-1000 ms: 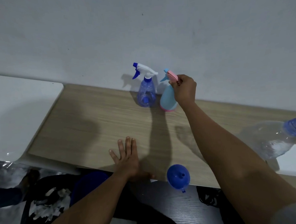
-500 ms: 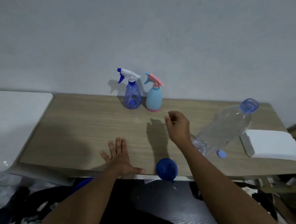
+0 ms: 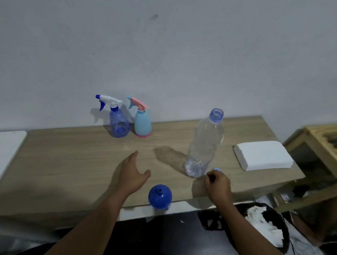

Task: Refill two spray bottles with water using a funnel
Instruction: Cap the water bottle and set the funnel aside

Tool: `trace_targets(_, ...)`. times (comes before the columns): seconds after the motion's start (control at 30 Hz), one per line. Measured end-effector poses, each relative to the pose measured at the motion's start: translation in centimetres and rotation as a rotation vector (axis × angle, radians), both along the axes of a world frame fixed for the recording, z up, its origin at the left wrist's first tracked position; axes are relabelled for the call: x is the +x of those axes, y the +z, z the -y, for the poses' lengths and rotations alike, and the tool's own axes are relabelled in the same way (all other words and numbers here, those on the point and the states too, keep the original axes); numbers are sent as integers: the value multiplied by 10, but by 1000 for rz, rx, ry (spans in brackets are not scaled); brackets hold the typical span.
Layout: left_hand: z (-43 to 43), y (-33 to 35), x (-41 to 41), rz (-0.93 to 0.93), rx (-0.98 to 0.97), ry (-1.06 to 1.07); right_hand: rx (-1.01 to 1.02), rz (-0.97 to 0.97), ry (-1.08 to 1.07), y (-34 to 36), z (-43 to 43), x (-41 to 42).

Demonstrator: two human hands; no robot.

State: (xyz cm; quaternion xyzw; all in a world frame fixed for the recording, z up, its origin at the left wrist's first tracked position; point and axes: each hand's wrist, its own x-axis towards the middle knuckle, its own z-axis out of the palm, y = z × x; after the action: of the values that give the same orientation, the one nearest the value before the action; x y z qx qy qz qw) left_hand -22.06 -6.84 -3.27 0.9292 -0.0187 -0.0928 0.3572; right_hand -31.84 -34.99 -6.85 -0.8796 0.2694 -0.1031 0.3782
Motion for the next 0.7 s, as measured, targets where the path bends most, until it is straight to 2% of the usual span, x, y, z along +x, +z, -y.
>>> trace_targets(0.07,36,26,-6,78,-146,-46,-29,-15,0,-2,26,7)
trace_targets(0.17,88,57,-12,110,-313,-143,-106,-155,168,-12,55,25)
trace_targets(0.3,141,82,-15,150,-382,-158,-323,-314,424,-27,68,29)
trace_targets(0.4,166,95,-15,198,-414,-153,-294,-323,423,-28,75,24)
trace_targets(0.47,176,100,-15,202,-425,-142,-144,-214,338,-11,79,28)
trace_targets(0.57,185,101,-17,218,-434,-101,84,91,192,52,84,46)
trace_targets(0.7,192,98,-23,262,-432,-39,296,448,259,171,82,63)
